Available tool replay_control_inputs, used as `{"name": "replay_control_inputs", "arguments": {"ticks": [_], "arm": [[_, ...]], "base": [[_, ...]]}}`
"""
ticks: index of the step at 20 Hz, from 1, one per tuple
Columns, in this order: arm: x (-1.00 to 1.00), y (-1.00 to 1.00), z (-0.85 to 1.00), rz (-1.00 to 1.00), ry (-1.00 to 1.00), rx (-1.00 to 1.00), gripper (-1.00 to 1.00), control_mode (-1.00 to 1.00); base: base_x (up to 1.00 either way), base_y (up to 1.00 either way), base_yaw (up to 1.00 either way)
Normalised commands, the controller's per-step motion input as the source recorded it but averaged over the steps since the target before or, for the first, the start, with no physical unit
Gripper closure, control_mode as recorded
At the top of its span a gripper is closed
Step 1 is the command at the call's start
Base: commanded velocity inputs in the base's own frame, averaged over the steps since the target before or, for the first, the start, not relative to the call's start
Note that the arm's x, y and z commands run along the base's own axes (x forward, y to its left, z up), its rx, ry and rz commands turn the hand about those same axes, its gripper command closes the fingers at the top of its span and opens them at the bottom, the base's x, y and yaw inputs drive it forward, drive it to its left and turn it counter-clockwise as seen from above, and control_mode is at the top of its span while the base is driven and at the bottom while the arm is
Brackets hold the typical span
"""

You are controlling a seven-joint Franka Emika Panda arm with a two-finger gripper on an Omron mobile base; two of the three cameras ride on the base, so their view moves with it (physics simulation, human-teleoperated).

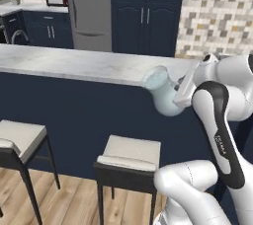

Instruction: Place the pitcher and cup on the dining counter for serving.

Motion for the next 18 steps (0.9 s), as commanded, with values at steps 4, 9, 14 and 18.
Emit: {"name": "replay_control_inputs", "arguments": {"ticks": [4, 9, 14, 18], "arm": [[0.3, 0.0, -0.01, 0.0, -0.06, 0.02, 1.0, -1.0], [0.13, 0.0, 0.07, 0.0, -0.13, 0.03, 1.0, -1.0], [0.07, 0.0, 0.32, 0.0, -0.24, 0.01, 1.0, -1.0], [0.69, 0.0, 0.2, -0.05, -0.01, 0.13, 1.0, -1.0]], "base": [[0.14, 0.0, -0.02], [0.0, 0.0, 0.0], [0.0, 0.0, 0.0], [0.0, 0.0, 0.0]]}}
